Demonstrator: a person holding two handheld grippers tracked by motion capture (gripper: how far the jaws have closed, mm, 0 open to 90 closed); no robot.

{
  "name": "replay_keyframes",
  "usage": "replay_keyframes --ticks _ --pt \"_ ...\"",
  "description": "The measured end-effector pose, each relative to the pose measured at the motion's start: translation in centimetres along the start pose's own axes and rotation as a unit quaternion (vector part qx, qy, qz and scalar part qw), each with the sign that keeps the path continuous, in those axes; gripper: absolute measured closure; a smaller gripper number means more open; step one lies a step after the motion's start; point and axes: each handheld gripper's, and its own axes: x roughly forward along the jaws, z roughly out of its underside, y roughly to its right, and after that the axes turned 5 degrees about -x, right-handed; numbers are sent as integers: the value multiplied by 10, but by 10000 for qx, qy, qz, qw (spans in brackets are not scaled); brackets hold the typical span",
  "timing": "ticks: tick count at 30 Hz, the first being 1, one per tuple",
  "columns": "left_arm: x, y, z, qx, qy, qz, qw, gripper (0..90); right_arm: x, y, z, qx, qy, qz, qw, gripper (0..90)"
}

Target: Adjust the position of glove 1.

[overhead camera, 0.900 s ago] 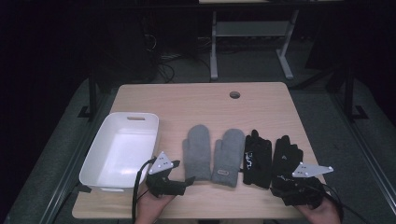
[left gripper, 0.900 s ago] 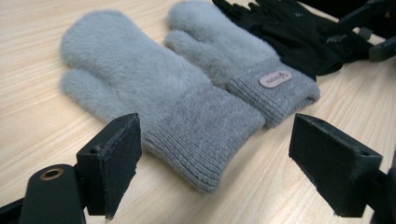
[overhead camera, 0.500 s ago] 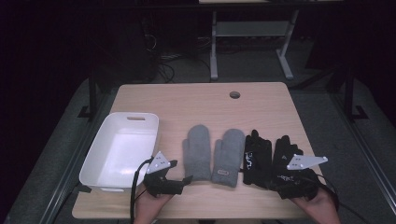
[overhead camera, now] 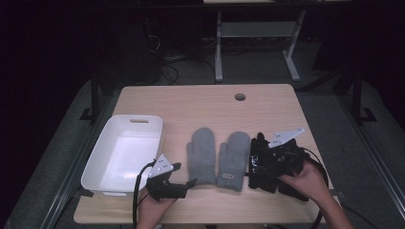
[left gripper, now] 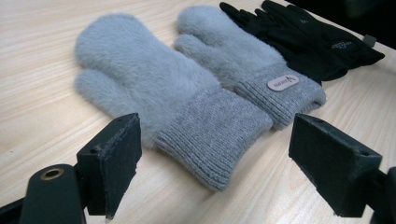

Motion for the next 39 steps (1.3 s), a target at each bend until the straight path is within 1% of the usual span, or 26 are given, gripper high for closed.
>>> replay_keyframes --ticks 4,6,8,10,12,14,15,17,18,19,22,24,25,26,27,28,29,30,31,33,34,36,39 --pt "1 3 1 -30 20 26 10000 169 11 5 -17 -104 -104 -39 9999 223" --pt "2 4 1 -17 12 41 10000 169 18 8 -26 -146 -166 -96 9997 225" --pt "2 4 1 -1 0 43 10000 169 23 10 -31 -205 -236 -115 9994 225" --pt "2 3 1 1 -11 51 10000 169 26 11 -34 -197 -252 -150 9994 226" --pt "2 3 2 -45 -22 47 10000 169 37 16 -41 -225 -402 -183 9988 239" --pt "2 2 2 -94 -11 58 9999 169 45 21 -46 -226 -458 -215 9985 245" --pt "2 2 2 -105 -16 59 9999 169 51 22 -48 -219 -455 -273 9984 260" --pt "2 1 1 -106 -18 60 9999 169 54 23 -49 -237 -466 -309 9982 265" --pt "2 1 1 -110 -23 62 9999 169 65 24 -52 -281 -606 -265 9974 268" --pt "2 1 2 -114 -22 65 9999 169 73 25 -53 -347 -691 -298 9966 275" --pt "3 1 2 -151 -28 82 9998 169 88 25 -54 -408 -899 -363 9945 294" --pt "3 2 2 -167 -30 93 9998 169 98 25 -54 -422 -1084 -410 9924 308" --pt "3 2 2 -167 -30 93 9998 169 98 25 -54 -422 -1084 -410 9924 308" --pt "2 2 2 -154 -38 102 9998 169 105 25 -52 -450 -1222 -404 9907 312" --pt "2 2 2 -154 -38 102 9998 169 105 25 -52 -450 -1222 -404 9907 312" --pt "1 4 2 -128 -12 100 9999 169 109 26 -49 -440 -1211 -390 9909 326" --pt "1 4 2 -128 -12 100 9999 169 110 26 -48 -392 -1219 -389 9910 332" --pt "1 4 1 -109 -17 104 9999 169 111 26 -48 -349 -1237 -359 9911 349" --pt "1 4 1 -113 -19 107 9999 169 111 25 -47 -372 -1248 -298 9910 370" --pt "1 4 2 -117 -21 112 9999 169 112 21 -48 -485 -1301 -172 9902 422" --pt "2 3 2 -129 -31 107 9999 169 112 20 -48 -519 -1336 -151 9896 453" --pt "1 4 2 -175 -2 109 9998 169 112 19 -50 -509 -1398 -121 9888 540" --pt "0 4 2 -173 24 113 9998 169 110 18 -51 -548 -1435 -141 9880 709"
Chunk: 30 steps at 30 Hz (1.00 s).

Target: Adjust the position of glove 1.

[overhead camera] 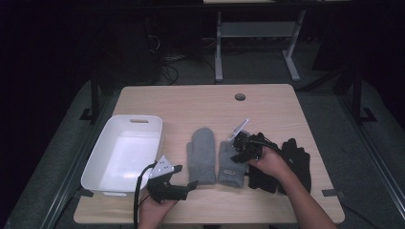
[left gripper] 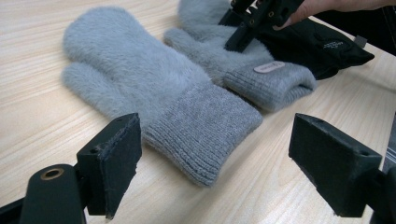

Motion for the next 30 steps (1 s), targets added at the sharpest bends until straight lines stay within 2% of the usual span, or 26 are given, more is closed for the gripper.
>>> replay_keyframes --ticks 1,4,7,9,12,15,21,25,27,30 --pt "0 0 0 16 -19 -2 10000 169 -1 -1 0 -7 -6 -2 10000 757" --pt "0 0 0 29 -45 1 10000 169 -3 -4 -2 -100 -24 55 9999 800" --pt "1 -1 1 -11 -71 15 10000 169 -13 -3 -2 -24 87 -110 9999 859" --pt "0 0 1 -26 -43 25 10000 169 -23 -3 -1 47 248 -110 9996 864" --pt "-1 1 1 -15 -27 20 10000 169 -40 -6 -2 -22 357 -71 9993 868" --pt "-3 3 1 -13 18 14 10000 169 -59 -9 -6 -62 585 -95 9982 869" --pt "-8 6 1 7 130 -9 9999 169 -84 -18 -30 -345 855 -234 9955 869" --pt "-11 6 1 -35 200 -9 9998 169 -86 -22 -45 -470 917 -354 9940 869" --pt "-11 5 1 -104 256 -10 9996 169 -79 -25 -64 -620 873 -466 9932 869" --pt "-12 4 1 -131 226 1 9997 169 -74 -26 -72 -662 870 -522 9926 869"
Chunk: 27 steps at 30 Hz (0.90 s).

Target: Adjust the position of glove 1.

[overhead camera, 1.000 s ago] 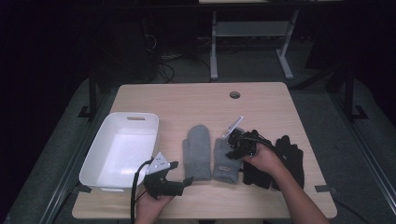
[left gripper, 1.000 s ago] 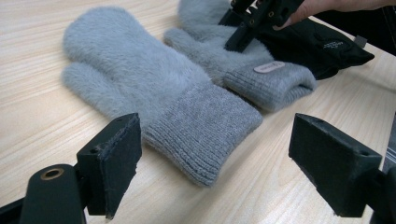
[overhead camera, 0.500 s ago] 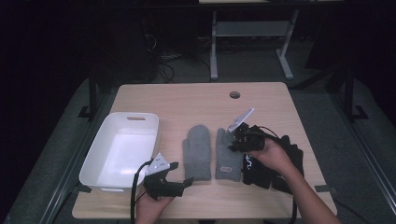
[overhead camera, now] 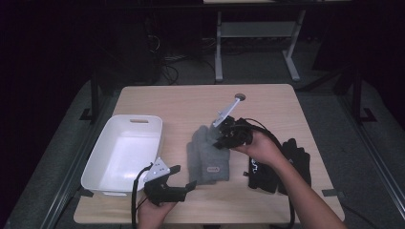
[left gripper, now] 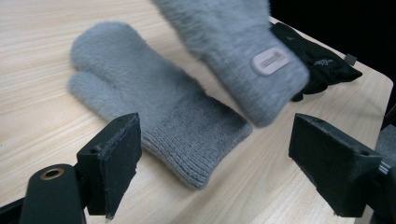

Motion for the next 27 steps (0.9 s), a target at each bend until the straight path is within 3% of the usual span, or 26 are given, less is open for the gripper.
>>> replay_keyframes --ticks 3,8,18,23,24,25,27 --pt "0 -1 0 -31 -1 1 10000 169 13 5 -13 19 -27 -215 9998 869" --pt "0 -3 -1 -78 -10 5 10000 169 29 9 -25 47 -169 -372 9992 869" --pt "4 -6 -1 -234 -24 105 9997 173 59 19 -29 190 -452 -580 9971 852" --pt "6 -6 -2 -295 -30 129 9995 173 65 28 -24 476 -319 -545 9969 675" --pt "6 -7 -3 -295 -79 113 9995 173 65 28 -24 476 -319 -545 9969 675" --pt "7 -7 -3 -360 -84 115 9993 173 61 31 -21 598 -169 -489 9969 561" --pt "8 -8 -4 -388 -108 85 9992 173 55 34 -17 754 15 -473 9960 508"
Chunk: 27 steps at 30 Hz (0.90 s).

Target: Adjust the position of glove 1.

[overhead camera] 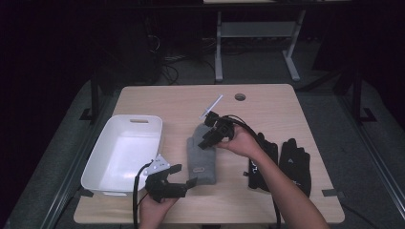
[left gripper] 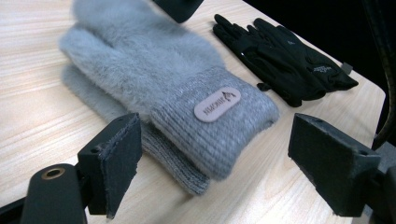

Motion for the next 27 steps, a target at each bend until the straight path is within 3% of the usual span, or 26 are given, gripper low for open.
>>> replay_keyframes --ticks 4,7,11,12,14,17,18,21,22,23,24,25,27 --pt "3 -3 -2 -279 -59 5 9996 176 -13 9 12 322 241 136 9991 384" --pt "6 -4 -3 -393 -97 -24 9992 175 -18 14 20 496 358 273 9978 348" --pt "14 -4 -4 -525 -296 -78 9982 176 -20 25 33 821 475 279 9951 300" --pt "16 -4 -6 -645 -300 -46 9975 175 -17 32 37 928 492 315 9940 288" --pt "19 -6 -8 -695 -368 -44 9969 175 -13 37 39 1068 491 341 9925 279" --pt "23 -8 -10 -829 -390 4 9958 175 -8 42 39 1148 489 320 9917 278" --pt "27 -9 -12 -971 -430 119 9943 175 -2 48 40 1290 549 278 9897 278" --pt "30 -11 -15 -1028 -474 119 9935 175 3 54 41 1435 612 218 9875 278" --pt "32 -13 -16 -1154 -487 113 9921 175 9 59 41 1575 688 187 9849 278" --pt "32 -13 -16 -1154 -487 113 9921 175 9 59 41 1575 688 187 9849 278" --pt "33 -13 -17 -1147 -492 87 9921 175 15 63 40 1681 724 268 9827 281" --pt "34 -14 -17 -1223 -557 67 9909 175 17 64 40 1700 725 294 9823 280" --pt "35 -15 -17 -1223 -582 71 9908 175 25 67 39 1792 686 245 9811 282"
